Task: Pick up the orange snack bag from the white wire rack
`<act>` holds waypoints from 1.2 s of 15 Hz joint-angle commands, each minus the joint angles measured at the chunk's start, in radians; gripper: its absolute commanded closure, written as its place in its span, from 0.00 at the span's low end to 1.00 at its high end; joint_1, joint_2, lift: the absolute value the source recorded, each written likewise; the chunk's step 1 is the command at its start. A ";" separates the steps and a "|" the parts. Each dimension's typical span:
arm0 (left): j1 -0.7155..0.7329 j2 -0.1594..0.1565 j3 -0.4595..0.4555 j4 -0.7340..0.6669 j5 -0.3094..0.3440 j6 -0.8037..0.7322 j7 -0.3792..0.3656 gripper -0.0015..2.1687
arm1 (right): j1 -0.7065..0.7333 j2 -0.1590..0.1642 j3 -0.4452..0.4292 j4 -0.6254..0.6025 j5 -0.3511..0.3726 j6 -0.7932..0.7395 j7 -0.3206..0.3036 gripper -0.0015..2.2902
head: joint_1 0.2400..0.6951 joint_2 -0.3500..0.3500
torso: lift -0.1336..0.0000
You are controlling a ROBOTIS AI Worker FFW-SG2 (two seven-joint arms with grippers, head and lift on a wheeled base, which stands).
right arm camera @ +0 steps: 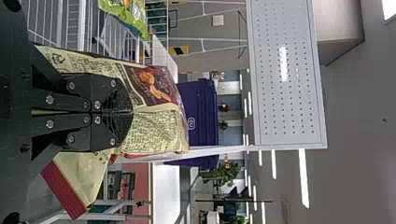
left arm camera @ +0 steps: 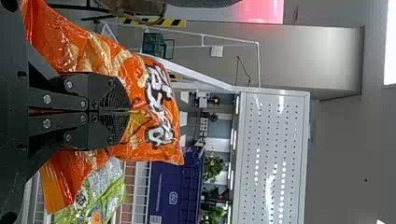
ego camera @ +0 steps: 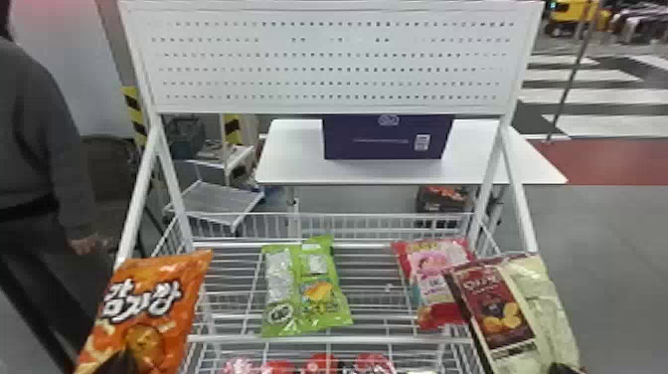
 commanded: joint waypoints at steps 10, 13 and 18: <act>0.000 0.000 0.002 -0.001 0.006 -0.001 -0.001 0.99 | 0.001 -0.005 0.002 -0.001 -0.004 -0.006 0.002 0.99 | 0.57 0.50 | 1.00; 0.000 0.000 0.002 -0.003 0.006 -0.001 -0.005 0.99 | 0.004 -0.005 -0.001 -0.001 -0.006 -0.009 0.000 0.99 | 0.57 0.50 | 1.00; -0.017 0.000 0.001 0.008 0.009 0.008 -0.006 0.99 | 0.003 -0.015 0.001 -0.001 -0.021 -0.012 0.000 0.99 | 0.57 0.50 | 1.00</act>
